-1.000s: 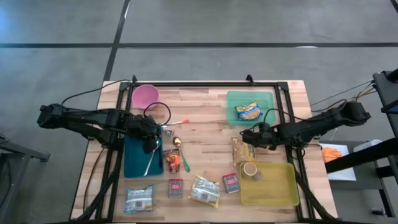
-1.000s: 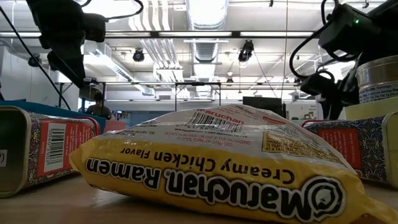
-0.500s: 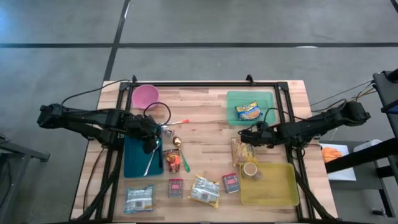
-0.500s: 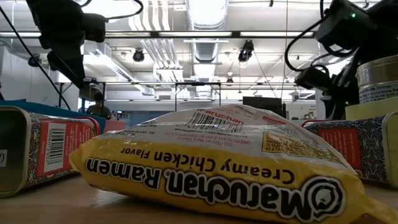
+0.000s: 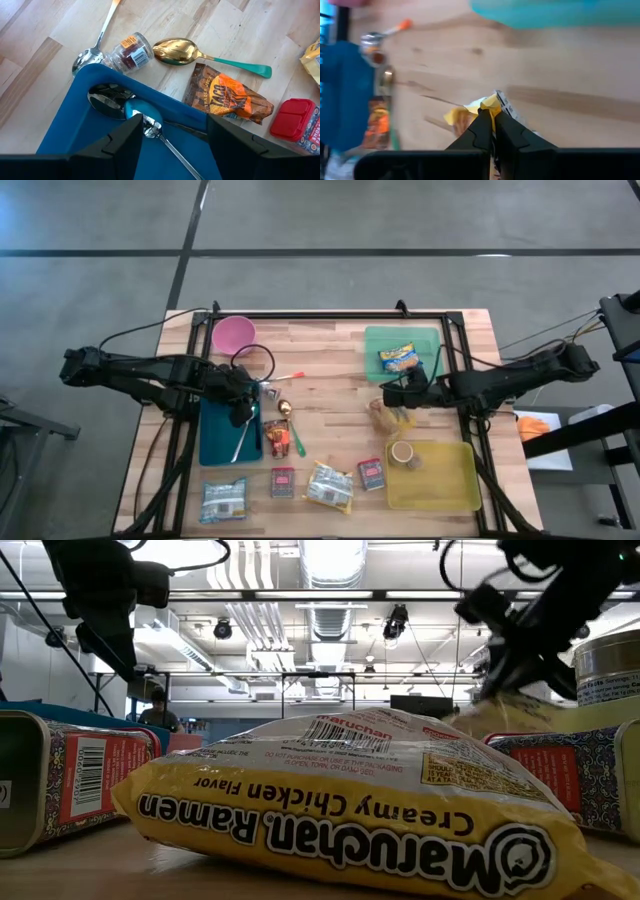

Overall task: Pick & Place Food Item
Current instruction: Put the top yellow noodle pack into the green bin

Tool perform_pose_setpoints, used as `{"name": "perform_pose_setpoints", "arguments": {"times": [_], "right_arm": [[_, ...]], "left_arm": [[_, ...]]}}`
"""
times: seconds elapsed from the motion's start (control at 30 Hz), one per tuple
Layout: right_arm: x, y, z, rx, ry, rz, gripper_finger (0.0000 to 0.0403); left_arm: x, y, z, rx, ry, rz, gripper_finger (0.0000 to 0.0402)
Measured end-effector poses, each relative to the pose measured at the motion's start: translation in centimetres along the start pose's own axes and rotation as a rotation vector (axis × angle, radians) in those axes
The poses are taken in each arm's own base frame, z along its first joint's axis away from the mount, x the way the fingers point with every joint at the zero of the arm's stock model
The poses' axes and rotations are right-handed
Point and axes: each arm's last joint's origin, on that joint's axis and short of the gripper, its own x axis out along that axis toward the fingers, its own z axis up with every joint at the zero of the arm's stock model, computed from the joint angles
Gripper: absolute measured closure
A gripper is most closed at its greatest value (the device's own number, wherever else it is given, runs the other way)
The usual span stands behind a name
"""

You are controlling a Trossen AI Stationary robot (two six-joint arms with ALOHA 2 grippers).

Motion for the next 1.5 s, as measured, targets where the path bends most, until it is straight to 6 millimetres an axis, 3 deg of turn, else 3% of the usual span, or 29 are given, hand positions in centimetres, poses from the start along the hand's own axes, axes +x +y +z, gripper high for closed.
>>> {"name": "perform_pose_setpoints", "arguments": {"times": [0.3, 0.67, 0.93, 1.13, 1.3, 1.5], "right_arm": [[-2.6, 2.4, 1.6, -0.059, -0.124, 0.124, 0.0395], [-4.9, 3.1, 4.7, -0.069, -0.255, 0.191, 0.0395], [-6.1, 2.5, 7.3, -0.028, -0.36, 0.199, 0.0395], [-6.6, 1.7, 9.5, -0.02, -0.409, 0.178, 0.0395], [-6.2, 0.9, 11.5, -0.027, -0.402, 0.139, 0.0395], [-5.2, 0.0, 13.5, -0.01, -0.37, 0.084, 0.0395]], "left_arm": [[0.0, 0.0, 0.0, 0.0, 0.0, 0.0, 0.018], [0.0, 0.0, 0.0, -0.017, -0.003, -0.007, 0.018], [0.0, -0.3, 0.2, -0.086, -0.004, -0.06, 0.018], [-0.3, -1.4, 1.6, -0.192, -0.112, -0.212, 0.018], [-0.7, -2.4, 3.0, -0.182, -0.232, -0.347, 0.018], [-0.7, -1.7, 3.9, -0.22, -0.277, -0.343, 0.018]]}}
